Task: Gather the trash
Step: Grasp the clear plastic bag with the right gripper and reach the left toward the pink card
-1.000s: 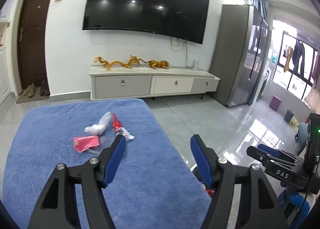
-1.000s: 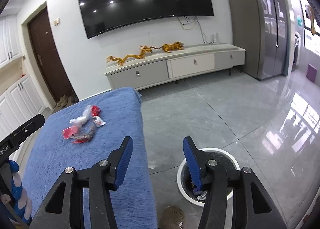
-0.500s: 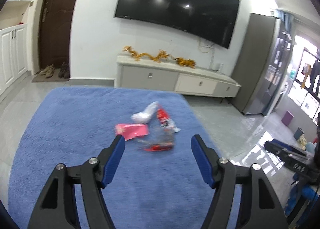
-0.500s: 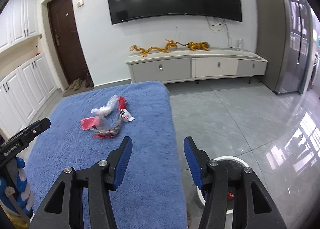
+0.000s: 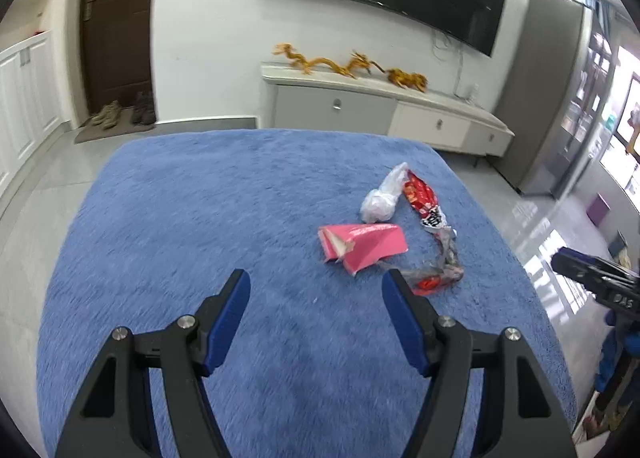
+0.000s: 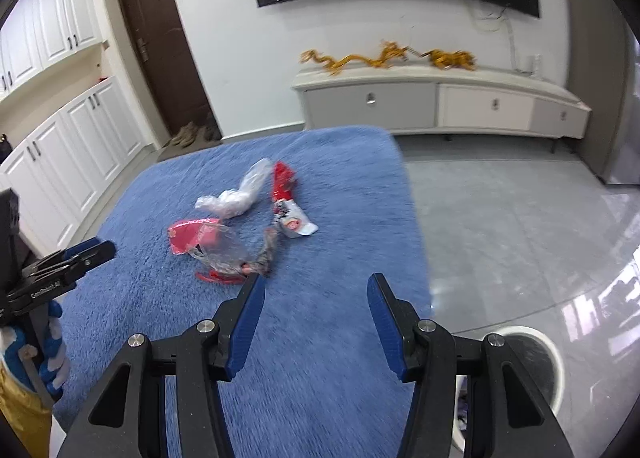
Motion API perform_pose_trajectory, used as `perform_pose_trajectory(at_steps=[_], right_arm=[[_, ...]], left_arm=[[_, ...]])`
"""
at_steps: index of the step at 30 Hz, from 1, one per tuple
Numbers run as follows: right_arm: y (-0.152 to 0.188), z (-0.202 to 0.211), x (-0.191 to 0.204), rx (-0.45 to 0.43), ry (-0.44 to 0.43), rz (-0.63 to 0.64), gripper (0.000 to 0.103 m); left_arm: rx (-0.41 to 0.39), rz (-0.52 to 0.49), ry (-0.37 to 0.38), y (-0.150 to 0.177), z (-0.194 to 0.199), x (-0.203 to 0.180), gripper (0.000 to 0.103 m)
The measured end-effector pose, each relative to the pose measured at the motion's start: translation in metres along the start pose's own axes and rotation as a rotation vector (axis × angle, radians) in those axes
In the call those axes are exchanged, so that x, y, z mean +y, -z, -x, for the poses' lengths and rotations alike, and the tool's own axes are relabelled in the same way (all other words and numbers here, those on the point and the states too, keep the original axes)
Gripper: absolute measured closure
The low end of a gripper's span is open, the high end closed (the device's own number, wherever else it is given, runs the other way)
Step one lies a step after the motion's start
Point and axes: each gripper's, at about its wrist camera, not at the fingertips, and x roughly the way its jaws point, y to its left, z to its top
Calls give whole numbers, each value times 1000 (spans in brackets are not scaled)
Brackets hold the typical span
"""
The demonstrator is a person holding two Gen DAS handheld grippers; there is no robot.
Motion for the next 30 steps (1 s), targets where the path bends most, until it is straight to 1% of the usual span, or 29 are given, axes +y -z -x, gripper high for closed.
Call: perform_pose_trajectory(at_steps=[3, 6, 8, 11, 14, 18, 22, 23, 24, 28, 30], right_arm=[[-7, -27, 3, 25, -44, 0, 52], [-12, -48, 4, 41, -81, -3, 53], [-14, -59, 5, 54, -103, -4, 54], [-18, -73, 7, 68, -128, -6, 55], [-19, -84, 10, 80, -162, -16, 56], [-17, -100, 14, 107, -192, -28, 59], [-14, -109, 15, 123, -189, -30, 67], [-13, -108, 15, 124, -191, -24, 70], [-13, -107, 15, 127, -196, -22, 75], [-8, -101, 16, 125, -202, -6, 84], [-5, -96, 17, 121, -204, 3, 86]], left_arm=[[25, -29, 65, -14, -24, -7, 37], [68, -53, 121, -24, -50, -12, 37], [90, -65, 136, -30, -66, -14, 37], [135, -77, 191, -38, -88, -15, 37], [175, -77, 223, -39, -104, -14, 37], [201, -78, 225, -36, -116, -12, 37], [194, -82, 226, -33, -117, -13, 38], [193, -87, 226, -33, -117, -15, 40], [196, -90, 227, -33, -118, -17, 43], [208, -121, 228, -29, -122, -30, 45], [203, -134, 214, -27, -123, -34, 54]])
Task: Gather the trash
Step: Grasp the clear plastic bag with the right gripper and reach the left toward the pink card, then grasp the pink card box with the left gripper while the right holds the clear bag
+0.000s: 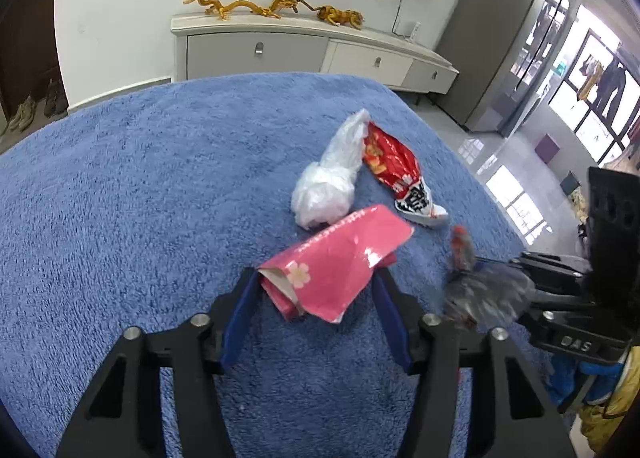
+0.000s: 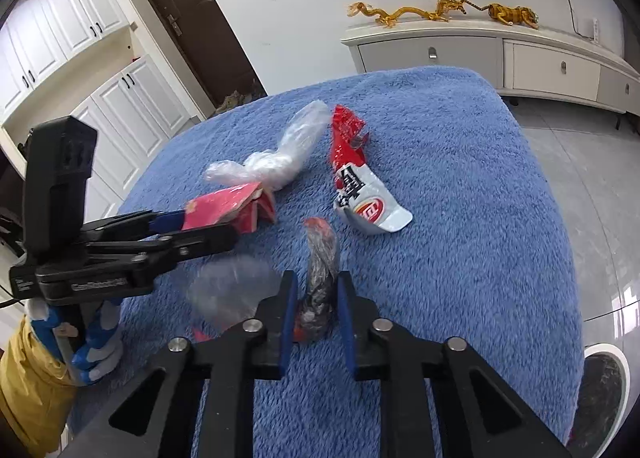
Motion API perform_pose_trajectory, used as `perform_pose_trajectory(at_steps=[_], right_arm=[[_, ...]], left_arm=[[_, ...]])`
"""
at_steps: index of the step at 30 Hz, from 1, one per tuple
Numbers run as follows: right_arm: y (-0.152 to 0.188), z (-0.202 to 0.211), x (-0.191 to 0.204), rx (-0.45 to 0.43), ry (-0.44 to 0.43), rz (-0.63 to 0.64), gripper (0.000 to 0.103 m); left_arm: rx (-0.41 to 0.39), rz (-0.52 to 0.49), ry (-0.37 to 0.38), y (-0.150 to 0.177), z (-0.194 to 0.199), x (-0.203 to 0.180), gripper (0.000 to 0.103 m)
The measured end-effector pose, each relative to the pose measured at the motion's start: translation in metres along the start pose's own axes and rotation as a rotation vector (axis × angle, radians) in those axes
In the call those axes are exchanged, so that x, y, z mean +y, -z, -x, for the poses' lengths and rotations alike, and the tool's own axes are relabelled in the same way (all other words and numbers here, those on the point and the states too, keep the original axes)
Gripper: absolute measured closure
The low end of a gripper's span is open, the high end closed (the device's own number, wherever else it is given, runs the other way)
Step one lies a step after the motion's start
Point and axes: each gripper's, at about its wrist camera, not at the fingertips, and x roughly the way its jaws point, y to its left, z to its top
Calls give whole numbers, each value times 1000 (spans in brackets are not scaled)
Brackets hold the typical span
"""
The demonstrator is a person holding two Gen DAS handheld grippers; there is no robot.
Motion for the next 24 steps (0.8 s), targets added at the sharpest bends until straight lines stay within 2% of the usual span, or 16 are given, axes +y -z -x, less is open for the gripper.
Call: perform_pose_trajectory(at_steps=[2, 3, 4, 9, 14, 16, 24], right_arm=[[3, 5, 1, -4, 2, 9, 87], [5, 7, 1, -5, 2, 9, 87], [7, 9, 2, -7, 1, 10, 88], [15, 22, 1, -17, 1, 2, 89], [20, 39, 2, -35, 1, 2, 90], [23, 47, 7, -47, -2, 0, 90], [38, 90, 12, -106, -5, -10, 90]], left_arm=[[-4, -3, -2, 1, 0, -3, 63], [-6, 1, 2, 1, 0, -4, 74], [-4, 7, 8, 1, -1, -5, 76], [-28, 17, 16, 7, 7, -10, 80], [-56, 22, 22, 23, 32, -20, 85], [-63, 29, 23, 29, 42, -21, 94], [-104, 46, 16, 53, 89, -36, 97]])
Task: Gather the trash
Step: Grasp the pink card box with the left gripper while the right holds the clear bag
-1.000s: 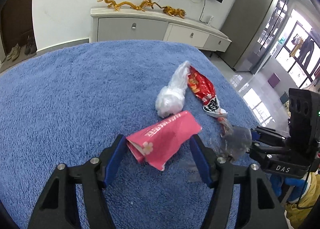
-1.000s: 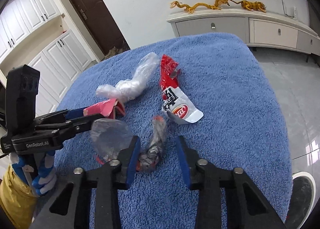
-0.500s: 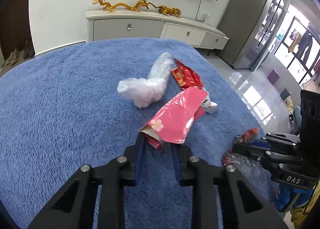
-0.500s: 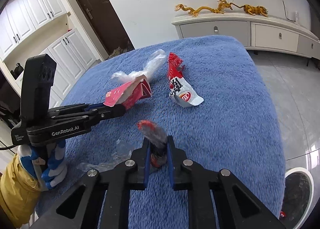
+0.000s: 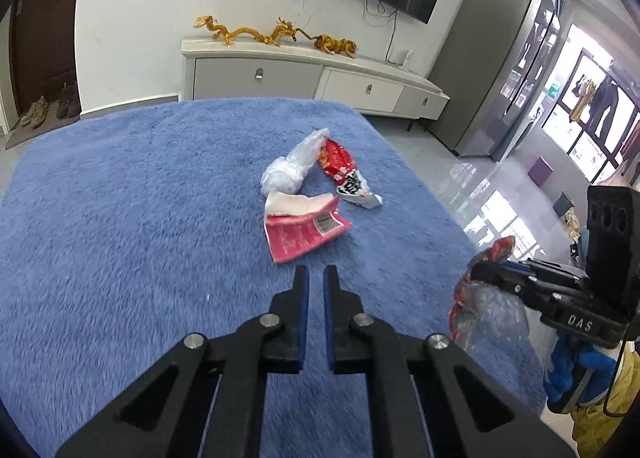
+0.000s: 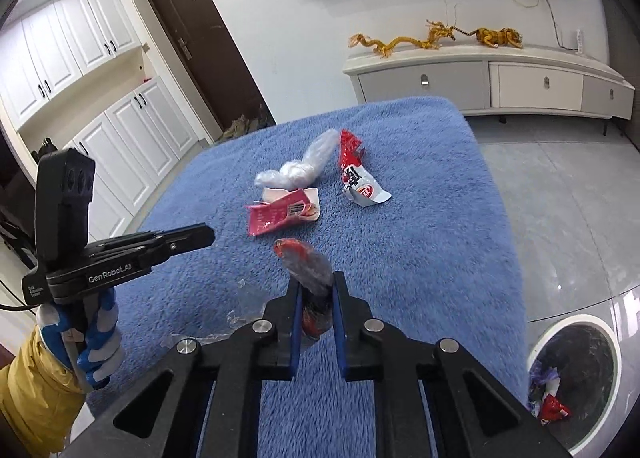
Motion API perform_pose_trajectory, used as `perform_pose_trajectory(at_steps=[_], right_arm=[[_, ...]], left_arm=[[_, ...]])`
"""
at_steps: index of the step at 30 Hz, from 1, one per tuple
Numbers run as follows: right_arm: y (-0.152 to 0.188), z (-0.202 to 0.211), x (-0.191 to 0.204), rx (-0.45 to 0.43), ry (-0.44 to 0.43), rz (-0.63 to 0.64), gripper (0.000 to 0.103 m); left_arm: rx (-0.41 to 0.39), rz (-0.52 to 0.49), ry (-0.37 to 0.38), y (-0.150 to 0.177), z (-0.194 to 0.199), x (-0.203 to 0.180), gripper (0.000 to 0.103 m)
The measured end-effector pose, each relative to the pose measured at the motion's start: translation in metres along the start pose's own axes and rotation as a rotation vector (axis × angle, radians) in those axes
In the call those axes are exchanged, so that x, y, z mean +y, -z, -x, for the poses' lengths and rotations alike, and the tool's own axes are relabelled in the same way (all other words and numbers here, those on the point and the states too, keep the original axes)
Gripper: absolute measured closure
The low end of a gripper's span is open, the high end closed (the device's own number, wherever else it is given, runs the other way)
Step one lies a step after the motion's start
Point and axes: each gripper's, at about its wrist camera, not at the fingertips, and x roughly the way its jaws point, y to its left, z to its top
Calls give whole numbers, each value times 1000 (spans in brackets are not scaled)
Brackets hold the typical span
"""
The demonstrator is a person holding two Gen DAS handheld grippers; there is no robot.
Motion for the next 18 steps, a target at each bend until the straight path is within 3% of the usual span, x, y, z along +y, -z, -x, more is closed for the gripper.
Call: perform_pose_trajectory(at_steps=[4, 5, 8, 18], right_arm=[[6, 20, -1, -22, 2, -5, 90], [7, 24, -2, -27, 2, -9, 90], [10, 31, -8, -34, 3, -23, 90], [16, 22, -38, -21, 10, -71, 90]], left_arm=[[7, 5, -9, -5, 11, -4, 94], [8, 9, -6, -6, 13, -5, 87], [-7, 6, -26, -7, 13, -9, 42], [9, 57, -92, -31, -50, -20, 39]])
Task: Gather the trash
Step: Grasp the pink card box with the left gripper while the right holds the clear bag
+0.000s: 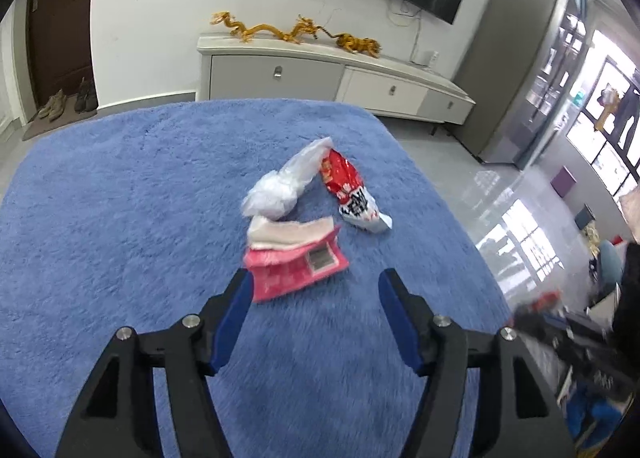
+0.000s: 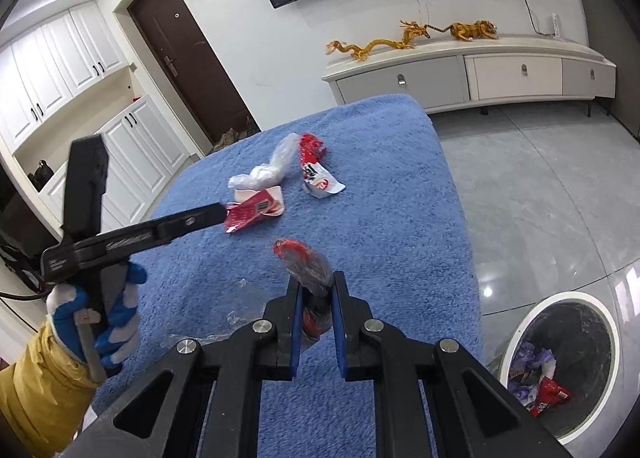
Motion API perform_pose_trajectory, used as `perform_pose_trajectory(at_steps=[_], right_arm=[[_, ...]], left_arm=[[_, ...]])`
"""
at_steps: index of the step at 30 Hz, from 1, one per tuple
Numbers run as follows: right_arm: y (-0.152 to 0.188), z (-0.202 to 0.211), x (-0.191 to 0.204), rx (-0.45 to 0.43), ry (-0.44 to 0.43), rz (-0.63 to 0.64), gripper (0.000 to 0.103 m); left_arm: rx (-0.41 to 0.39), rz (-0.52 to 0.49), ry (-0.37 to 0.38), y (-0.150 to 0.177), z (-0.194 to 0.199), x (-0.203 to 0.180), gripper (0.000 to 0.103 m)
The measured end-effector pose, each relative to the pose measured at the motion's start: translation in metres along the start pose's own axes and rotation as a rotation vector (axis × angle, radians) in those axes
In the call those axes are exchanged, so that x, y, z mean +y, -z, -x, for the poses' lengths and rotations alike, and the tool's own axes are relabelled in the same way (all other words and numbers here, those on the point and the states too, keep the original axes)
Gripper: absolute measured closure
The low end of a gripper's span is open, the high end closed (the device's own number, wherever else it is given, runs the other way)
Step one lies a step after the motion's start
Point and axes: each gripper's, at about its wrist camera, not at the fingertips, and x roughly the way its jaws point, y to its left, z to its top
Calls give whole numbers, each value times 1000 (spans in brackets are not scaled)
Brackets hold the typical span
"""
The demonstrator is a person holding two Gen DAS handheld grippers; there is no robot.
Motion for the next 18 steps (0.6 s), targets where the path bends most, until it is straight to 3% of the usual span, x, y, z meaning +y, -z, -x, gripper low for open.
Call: perform_pose_trajectory(at_steps=[4, 10, 11, 12, 14, 18], right_arm=[[1, -6, -9, 8, 2, -6, 90], [3, -10, -19, 7, -3, -35, 90], [4, -10, -20, 7, -3, -37, 90], [5, -9, -20, 6, -4, -40, 90], [5, -8, -20, 3, -7, -44, 90], [5, -1, -15, -11, -15, -41, 90]], left_arm=[[-1, 48, -25, -10, -26, -4, 33], [25, 28, -96, -13, -56, -10, 34], [14, 15, -105, -11, -54, -12, 38], [10, 10, -104, -10, -53, -12, 53], [14, 7, -99, -6, -51, -9, 71], [24, 13, -80, 2, -40, -3, 84]])
